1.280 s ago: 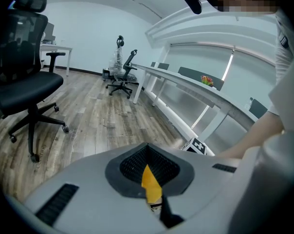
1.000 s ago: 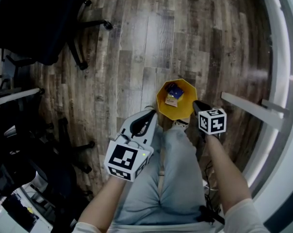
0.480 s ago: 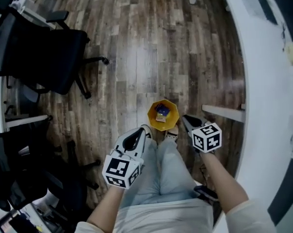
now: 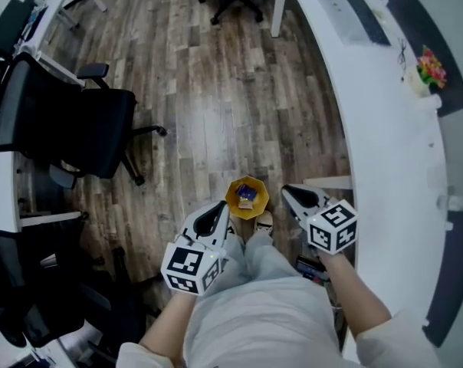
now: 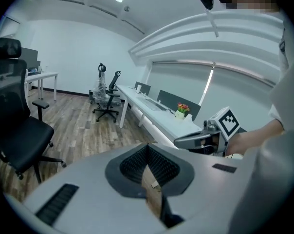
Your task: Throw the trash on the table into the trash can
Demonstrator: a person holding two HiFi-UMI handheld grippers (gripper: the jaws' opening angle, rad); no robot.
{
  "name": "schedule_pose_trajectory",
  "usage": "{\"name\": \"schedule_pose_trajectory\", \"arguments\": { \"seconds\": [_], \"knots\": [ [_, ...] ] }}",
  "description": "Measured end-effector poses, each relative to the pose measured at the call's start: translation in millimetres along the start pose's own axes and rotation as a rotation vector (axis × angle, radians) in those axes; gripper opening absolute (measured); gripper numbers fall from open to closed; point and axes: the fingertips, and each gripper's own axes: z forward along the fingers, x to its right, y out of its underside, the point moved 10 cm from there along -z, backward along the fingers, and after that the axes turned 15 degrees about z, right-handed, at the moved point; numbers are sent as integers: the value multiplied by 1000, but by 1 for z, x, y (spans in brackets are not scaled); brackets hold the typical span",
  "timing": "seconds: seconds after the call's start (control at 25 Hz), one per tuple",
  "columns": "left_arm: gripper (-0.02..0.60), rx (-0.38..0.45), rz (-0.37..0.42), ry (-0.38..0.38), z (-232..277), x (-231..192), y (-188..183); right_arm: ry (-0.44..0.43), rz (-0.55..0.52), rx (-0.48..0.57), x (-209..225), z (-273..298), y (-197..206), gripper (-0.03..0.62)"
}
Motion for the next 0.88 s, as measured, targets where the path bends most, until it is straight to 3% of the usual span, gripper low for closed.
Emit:
{"name": "schedule_pose_trajectory", "arguments": {
  "seconds": [0.24, 0.56, 0.88],
  "knots": [
    [0, 8, 5, 22, -8, 9, -19, -40, -54, 57, -33, -26, -22, 41],
    [0, 50, 30, 35, -12, 13, -39, -208, -45, 97, -67, -37, -45, 40],
    [0, 90, 62, 29, -11, 5, -61, -242, -61, 113, -77, -40, -53, 32]
  ]
}}
